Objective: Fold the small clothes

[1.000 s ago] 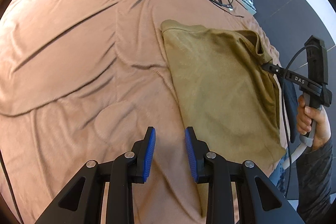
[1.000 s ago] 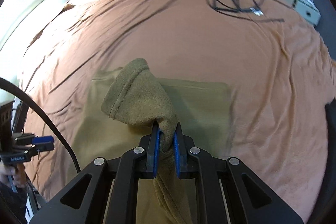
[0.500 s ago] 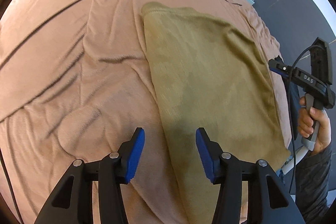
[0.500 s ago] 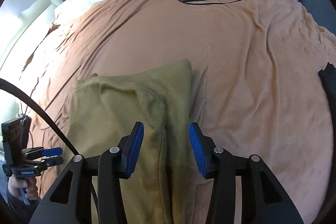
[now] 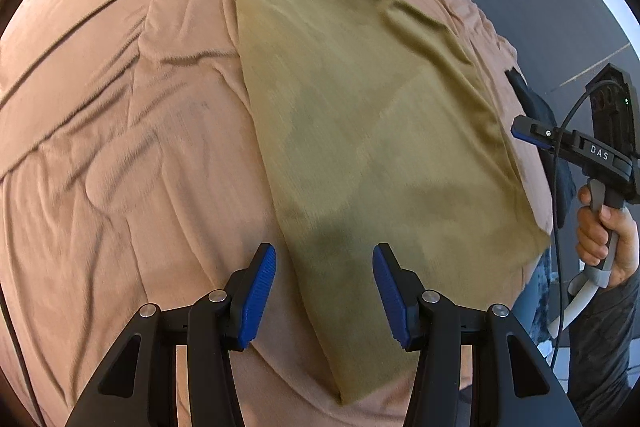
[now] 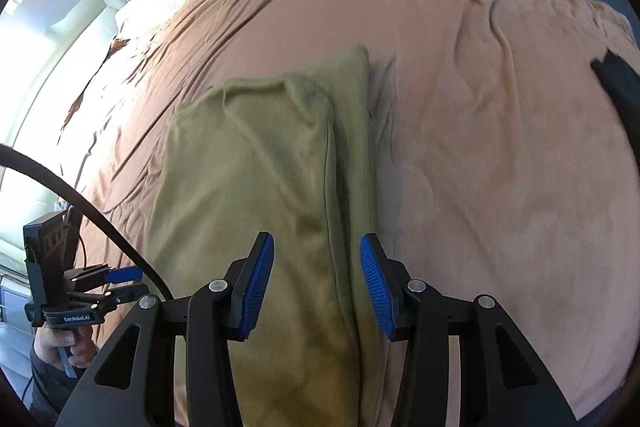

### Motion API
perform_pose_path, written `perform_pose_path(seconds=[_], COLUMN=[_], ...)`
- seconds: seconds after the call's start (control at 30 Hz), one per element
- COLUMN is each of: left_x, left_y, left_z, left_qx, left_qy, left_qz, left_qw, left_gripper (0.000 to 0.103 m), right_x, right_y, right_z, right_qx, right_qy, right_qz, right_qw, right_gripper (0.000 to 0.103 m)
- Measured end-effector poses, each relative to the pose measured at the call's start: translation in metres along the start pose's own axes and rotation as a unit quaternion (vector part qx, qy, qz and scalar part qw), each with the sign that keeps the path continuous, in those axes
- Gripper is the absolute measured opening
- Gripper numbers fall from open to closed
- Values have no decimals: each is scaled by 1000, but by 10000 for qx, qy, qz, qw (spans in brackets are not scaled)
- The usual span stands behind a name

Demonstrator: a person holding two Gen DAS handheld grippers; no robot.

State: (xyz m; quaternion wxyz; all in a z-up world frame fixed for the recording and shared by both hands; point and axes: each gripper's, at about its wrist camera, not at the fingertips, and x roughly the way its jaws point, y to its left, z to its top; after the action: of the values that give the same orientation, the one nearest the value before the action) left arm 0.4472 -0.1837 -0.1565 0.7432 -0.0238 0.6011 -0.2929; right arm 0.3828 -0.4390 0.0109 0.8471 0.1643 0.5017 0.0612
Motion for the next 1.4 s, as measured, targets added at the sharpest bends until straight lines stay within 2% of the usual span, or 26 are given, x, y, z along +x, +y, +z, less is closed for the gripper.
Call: perform_pose_path(seconds=[0.37, 0.67, 0.9, 1.07, 1.13, 1.33, 1.4], left_x=[7, -6, -19, -27, -31, -36, -37], left_y=[-16, -18, -17, -19, -20, -20, -20], left_z=[-24, -41, -54, -62, -66, -73, -74], left_qx=[115, 136, 62, 23, 33, -19, -39], left_qy=[170, 78, -32, -118, -148, -180, -193], left_qz=[199, 303, 362, 393, 403, 446, 460], left_qw=[9996, 9994, 9993, 9992, 9991, 9988, 9987], left_gripper=[53, 53, 53, 53, 53, 53, 53], right_x=[-30, -50, -41, -30, -30, -26, -22], right_y=[-31, -59, -87, -86, -83, -59, -52], right_z=[-46, -75, -88, -82, -77, -69, -65], right_qx=[619, 1018, 1474, 1172, 854, 9, -226], right_qy=[135, 159, 2, -35, -110, -233, -235], right_qz=[192, 1036, 1732, 1717, 1699, 1666, 1591], right_qw=[9978, 9893, 9738, 9781, 9817, 9858, 9867], right_gripper=[43, 43, 43, 46, 48, 60, 61])
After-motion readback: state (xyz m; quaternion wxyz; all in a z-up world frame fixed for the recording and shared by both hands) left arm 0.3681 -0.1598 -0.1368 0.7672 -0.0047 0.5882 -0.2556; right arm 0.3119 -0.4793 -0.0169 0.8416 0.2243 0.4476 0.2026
